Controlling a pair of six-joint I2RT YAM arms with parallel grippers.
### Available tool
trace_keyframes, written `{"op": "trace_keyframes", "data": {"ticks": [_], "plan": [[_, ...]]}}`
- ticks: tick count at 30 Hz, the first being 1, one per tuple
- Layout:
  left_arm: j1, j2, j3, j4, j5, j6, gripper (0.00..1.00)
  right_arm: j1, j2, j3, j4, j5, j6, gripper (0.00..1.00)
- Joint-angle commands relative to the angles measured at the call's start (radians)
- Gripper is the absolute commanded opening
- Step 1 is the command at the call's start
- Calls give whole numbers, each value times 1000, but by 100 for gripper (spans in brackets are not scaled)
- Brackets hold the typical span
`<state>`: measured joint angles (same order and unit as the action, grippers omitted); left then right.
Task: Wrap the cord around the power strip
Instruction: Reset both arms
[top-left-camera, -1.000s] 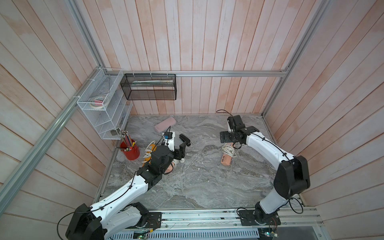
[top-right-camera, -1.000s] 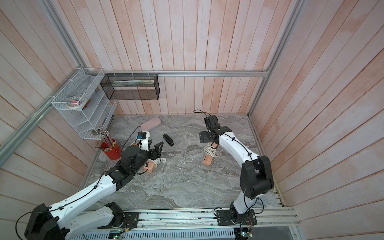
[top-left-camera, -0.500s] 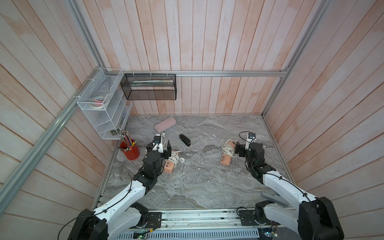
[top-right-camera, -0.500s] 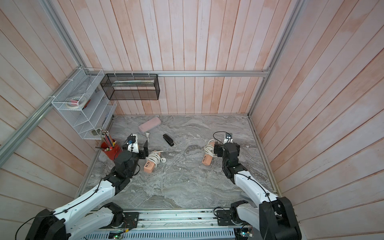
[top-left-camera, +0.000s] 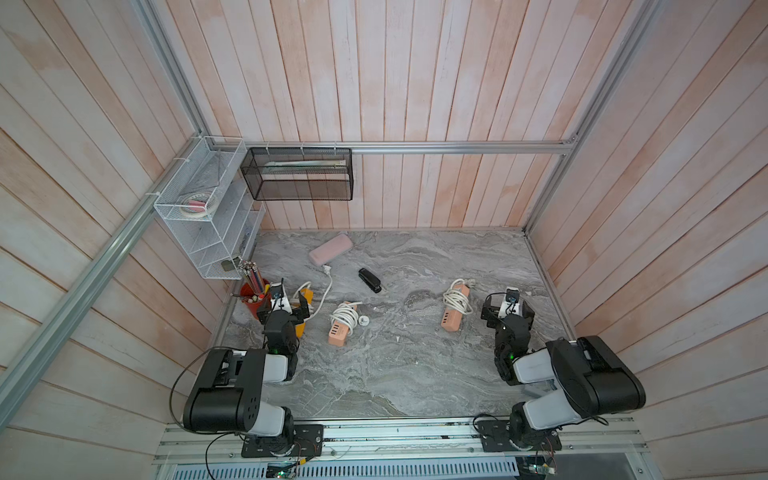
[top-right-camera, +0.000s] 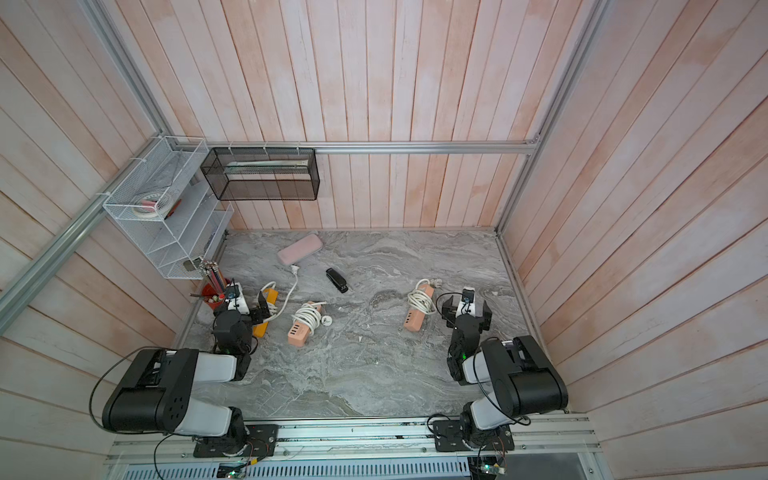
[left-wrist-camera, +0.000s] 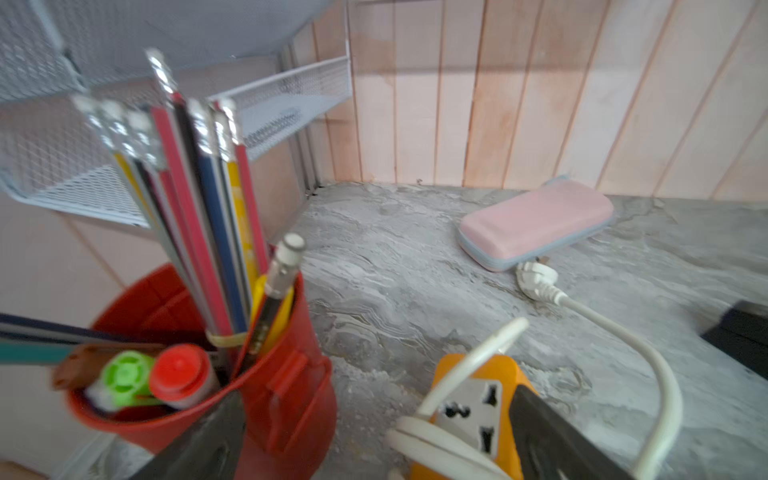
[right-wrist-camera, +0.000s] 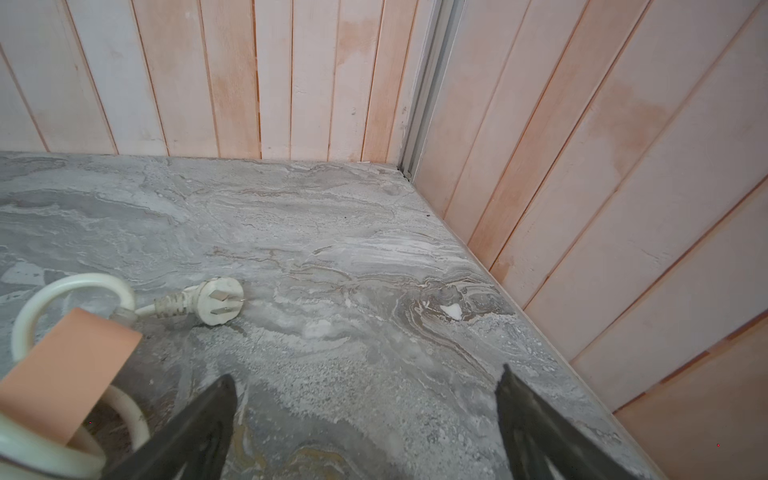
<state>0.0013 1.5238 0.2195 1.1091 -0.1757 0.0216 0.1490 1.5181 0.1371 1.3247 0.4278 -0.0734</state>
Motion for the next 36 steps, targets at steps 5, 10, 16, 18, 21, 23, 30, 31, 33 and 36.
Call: {"op": "trace_keyframes", "data": {"ticks": [5,10,16,18,21,23,30,31,33,36], "plan": [[23,45,25,124,69,-84,100,-85,91,-24,271,-230,21,98],[23,38,23,119,59,-87,100,-102,56,45,95,-134,84,98],[22,40,24,123,58,-84,100,-102,61,44,101,-129,85,98],[21,39,25,117,58,-84,100,-102,62,44,101,-129,85,98],[20,40,24,118,58,-84,100,-103,62,44,103,-129,84,98],[20,41,24,118,58,-84,100,-103,62,44,103,-129,84,98],[20,40,24,118,58,-84,100,-102,62,44,102,-130,84,98],[21,40,24,119,58,-84,100,-103,62,44,103,-129,86,98],[20,41,24,118,58,-84,100,-102,62,43,102,-130,84,98],[21,40,25,118,58,-84,100,-103,61,44,103,-130,85,98]]}}
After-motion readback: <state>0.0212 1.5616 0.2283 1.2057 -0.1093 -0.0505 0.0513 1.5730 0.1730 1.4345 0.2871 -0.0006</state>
